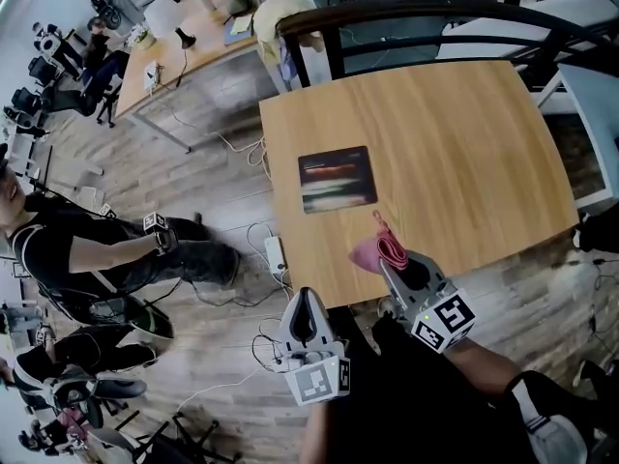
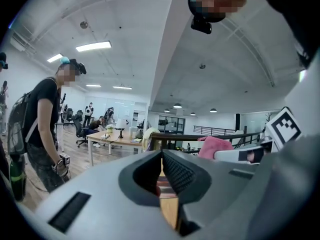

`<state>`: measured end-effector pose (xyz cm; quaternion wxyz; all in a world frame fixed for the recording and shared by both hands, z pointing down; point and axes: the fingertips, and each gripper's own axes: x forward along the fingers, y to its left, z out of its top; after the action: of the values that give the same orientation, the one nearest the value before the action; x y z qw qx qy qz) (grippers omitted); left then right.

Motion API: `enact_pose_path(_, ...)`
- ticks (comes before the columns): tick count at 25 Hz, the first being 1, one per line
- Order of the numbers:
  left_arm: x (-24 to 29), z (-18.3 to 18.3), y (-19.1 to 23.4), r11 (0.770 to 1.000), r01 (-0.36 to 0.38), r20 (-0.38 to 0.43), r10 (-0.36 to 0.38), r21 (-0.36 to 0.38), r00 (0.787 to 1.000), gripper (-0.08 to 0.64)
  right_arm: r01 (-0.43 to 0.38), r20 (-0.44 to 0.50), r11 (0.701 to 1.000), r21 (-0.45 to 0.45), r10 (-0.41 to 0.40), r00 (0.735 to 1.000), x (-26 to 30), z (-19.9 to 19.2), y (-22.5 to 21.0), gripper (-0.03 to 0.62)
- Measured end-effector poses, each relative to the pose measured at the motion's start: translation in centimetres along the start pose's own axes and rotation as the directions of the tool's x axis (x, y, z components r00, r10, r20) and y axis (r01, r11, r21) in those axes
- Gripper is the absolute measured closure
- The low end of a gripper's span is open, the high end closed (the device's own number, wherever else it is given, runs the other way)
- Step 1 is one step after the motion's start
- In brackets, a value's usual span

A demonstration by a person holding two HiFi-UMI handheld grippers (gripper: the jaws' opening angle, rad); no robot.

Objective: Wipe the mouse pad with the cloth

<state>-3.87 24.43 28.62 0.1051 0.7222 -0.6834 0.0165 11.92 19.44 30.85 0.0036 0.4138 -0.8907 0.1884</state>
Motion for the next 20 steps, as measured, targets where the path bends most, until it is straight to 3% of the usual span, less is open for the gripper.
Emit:
enact_pose_path(11, 7.3, -0.9, 6.7, 0.994, 0.108, -0.062, -0.108, -0.003, 0.992, 0.532, 0.091, -0.022, 0.996, 0.004, -0.091, 0.996, 8.7, -0.8, 0.5, 0.529)
enact_pose_path(20, 11.6, -2.9, 10.8, 0.971, 0.238, -0.121, -0.237, -0.003, 0.964, 0.532, 0.190, -0.061, 0.982, 0.005, -0.189, 0.980, 14.6, -2.6, 0.9, 0.529)
